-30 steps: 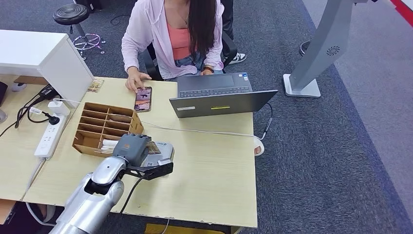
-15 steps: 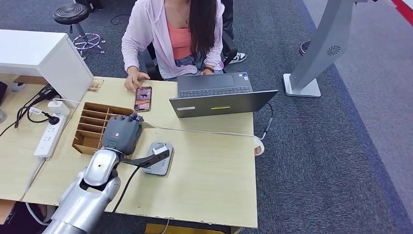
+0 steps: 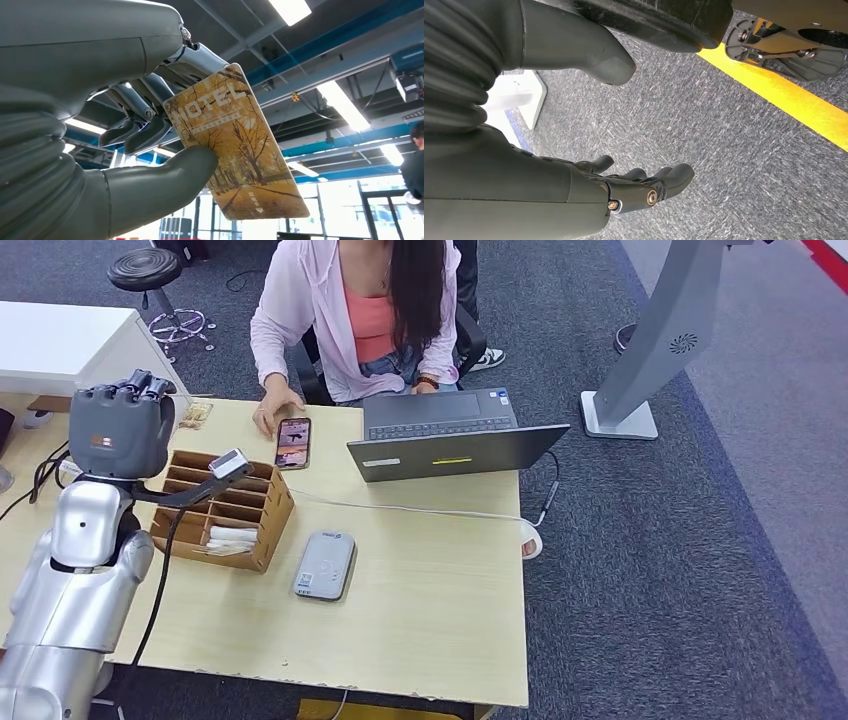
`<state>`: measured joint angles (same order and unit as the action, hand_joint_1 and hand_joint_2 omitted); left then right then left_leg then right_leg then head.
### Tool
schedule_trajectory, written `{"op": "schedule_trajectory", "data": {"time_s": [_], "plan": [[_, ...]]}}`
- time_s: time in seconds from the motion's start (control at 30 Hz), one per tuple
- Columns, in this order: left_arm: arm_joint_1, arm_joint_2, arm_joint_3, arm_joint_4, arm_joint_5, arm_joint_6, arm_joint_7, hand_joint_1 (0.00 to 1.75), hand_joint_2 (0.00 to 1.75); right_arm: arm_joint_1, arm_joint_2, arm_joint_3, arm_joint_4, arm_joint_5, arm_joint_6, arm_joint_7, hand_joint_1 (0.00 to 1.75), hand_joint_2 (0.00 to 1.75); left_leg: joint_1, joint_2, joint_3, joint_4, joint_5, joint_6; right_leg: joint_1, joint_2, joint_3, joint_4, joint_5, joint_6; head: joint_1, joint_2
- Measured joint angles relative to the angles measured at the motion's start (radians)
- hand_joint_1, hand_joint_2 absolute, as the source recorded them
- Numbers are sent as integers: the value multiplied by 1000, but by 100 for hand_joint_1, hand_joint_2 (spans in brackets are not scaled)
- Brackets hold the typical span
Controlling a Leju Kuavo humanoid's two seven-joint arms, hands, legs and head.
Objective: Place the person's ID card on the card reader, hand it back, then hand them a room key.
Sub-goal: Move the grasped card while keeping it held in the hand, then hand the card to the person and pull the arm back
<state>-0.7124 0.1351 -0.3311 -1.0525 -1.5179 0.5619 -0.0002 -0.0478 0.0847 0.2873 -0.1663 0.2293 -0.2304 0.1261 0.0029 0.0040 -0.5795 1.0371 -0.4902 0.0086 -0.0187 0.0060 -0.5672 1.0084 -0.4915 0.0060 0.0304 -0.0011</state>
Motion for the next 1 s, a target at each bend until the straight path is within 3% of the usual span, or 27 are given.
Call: {"op": "schedule_trajectory", "data": {"time_s": [1.0], "plan": [[4, -1, 33, 77, 3, 33, -19, 175, 175, -2, 0, 0, 0, 2, 0, 5, 0, 175, 0, 0, 0, 0, 0, 0, 0, 0, 0, 0, 0, 0, 0, 0]]}}
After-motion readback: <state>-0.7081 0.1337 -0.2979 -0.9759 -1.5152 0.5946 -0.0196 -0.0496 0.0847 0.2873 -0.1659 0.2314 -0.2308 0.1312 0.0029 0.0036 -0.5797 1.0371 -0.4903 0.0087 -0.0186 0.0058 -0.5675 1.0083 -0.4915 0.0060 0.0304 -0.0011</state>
